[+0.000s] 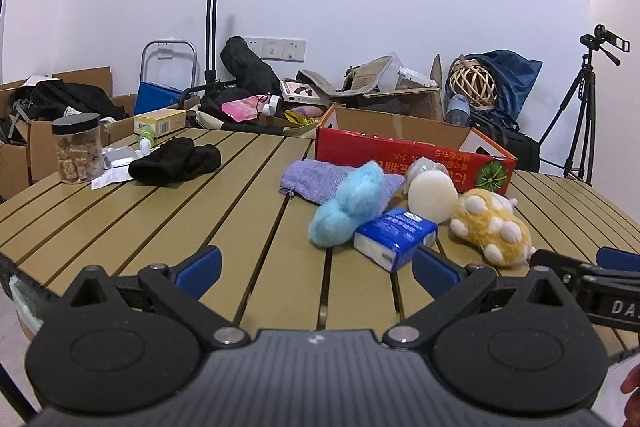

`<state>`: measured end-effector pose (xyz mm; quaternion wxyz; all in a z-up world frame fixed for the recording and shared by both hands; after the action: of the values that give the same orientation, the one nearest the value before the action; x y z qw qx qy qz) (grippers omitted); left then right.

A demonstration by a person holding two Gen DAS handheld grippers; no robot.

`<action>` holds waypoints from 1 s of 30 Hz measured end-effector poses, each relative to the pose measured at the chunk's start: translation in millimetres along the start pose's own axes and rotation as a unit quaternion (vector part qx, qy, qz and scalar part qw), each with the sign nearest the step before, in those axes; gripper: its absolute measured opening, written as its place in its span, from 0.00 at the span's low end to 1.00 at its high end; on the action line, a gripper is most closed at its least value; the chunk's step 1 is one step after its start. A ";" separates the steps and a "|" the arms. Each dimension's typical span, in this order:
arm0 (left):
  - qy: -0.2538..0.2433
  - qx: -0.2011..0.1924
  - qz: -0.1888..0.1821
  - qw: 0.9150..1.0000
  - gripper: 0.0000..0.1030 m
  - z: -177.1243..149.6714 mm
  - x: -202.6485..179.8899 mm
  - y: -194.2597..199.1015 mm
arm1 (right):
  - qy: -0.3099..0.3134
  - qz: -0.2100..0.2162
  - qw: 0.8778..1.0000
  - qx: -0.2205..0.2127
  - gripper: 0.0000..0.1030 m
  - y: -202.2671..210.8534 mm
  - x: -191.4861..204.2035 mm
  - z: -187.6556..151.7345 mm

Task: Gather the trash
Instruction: 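Raise both tools back to the table toward the plush toys, then close right tool on the yellow-white plush toy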

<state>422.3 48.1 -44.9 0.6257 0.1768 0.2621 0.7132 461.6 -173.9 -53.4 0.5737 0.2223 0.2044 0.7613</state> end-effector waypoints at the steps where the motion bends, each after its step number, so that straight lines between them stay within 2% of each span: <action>1: 0.000 0.001 0.000 1.000 1.00 2.5 0.8 -3.7 | 0.000 -0.002 1.000 0.001 1.00 -5.1 0.1 2.6; 9: -0.004 0.016 -0.005 1.000 1.00 21.9 4.3 -32.0 | -0.019 -0.009 0.999 0.026 1.00 -53.2 -8.6 24.6; 15: 0.005 0.026 -0.007 1.000 1.00 24.9 9.9 -44.2 | -0.009 -0.024 0.999 0.048 0.97 -83.2 -10.7 34.2; 20: -0.002 0.027 0.001 1.000 1.00 24.2 10.8 -48.3 | -0.006 -0.036 0.997 0.067 0.88 -100.2 -13.7 40.4; 25: -0.007 0.028 0.005 1.000 1.00 23.5 11.1 -50.9 | -0.003 -0.029 0.996 0.090 0.66 -111.5 -14.1 39.7; 30: -0.006 0.030 0.003 1.000 1.00 23.6 9.2 -52.0 | 0.014 -0.042 0.994 0.102 0.54 -118.0 -12.2 35.9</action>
<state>476.2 64.9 -57.7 0.6194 0.2009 0.2787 0.7059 577.5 -153.2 -92.1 0.5767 0.2603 0.2976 0.7149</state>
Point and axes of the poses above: each gripper's, at about its wrist camera, not at the fingertips, and y roughly against the way its jaws point, x to its left, z to its top, the point moved 7 cm from there along -y, roughly the way its jaws point, and after that the axes turned 13 degrees about x, right-handed, at the moved point
